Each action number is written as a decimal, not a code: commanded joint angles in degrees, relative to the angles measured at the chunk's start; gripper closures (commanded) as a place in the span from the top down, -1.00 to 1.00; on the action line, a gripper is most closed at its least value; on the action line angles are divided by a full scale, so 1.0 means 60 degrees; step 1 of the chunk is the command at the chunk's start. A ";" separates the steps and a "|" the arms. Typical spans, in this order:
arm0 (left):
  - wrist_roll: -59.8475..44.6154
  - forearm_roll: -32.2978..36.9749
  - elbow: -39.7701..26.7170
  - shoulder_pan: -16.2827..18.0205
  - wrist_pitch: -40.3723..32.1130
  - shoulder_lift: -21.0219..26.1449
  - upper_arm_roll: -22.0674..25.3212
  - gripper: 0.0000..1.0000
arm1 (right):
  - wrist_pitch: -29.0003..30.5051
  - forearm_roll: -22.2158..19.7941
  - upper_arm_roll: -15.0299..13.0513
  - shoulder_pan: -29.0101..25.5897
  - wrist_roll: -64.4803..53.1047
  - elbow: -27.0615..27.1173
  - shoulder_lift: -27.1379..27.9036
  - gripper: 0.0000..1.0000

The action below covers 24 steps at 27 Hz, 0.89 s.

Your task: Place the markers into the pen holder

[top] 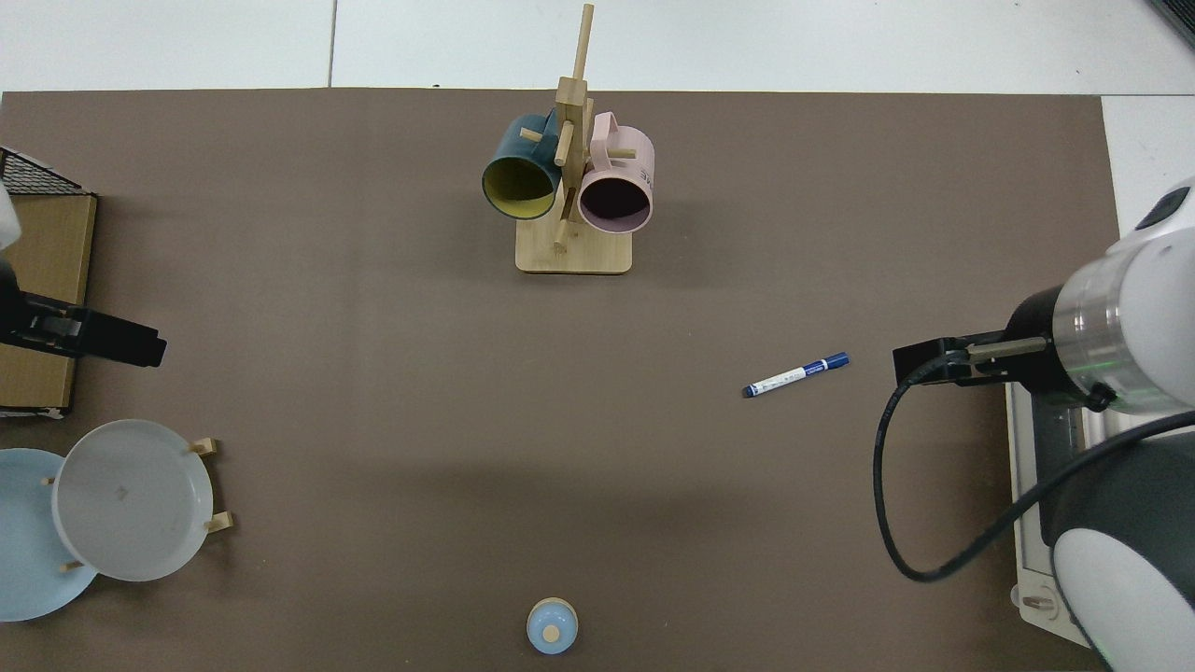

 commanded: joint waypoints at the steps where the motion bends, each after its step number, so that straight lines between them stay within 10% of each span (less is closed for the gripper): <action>1: -0.0042 -0.0011 0.0034 -0.0008 -0.0107 -0.0080 0.0013 1.00 | -0.0022 -0.0090 -0.0012 -0.0050 -0.0299 -0.0182 -0.0178 0.99; 24: -0.0100 0.0121 0.0108 0.0094 -0.0180 -0.0153 0.0145 1.00 | 0.0153 0.0071 -0.0026 -0.0197 0.1002 -0.0270 -0.0208 0.99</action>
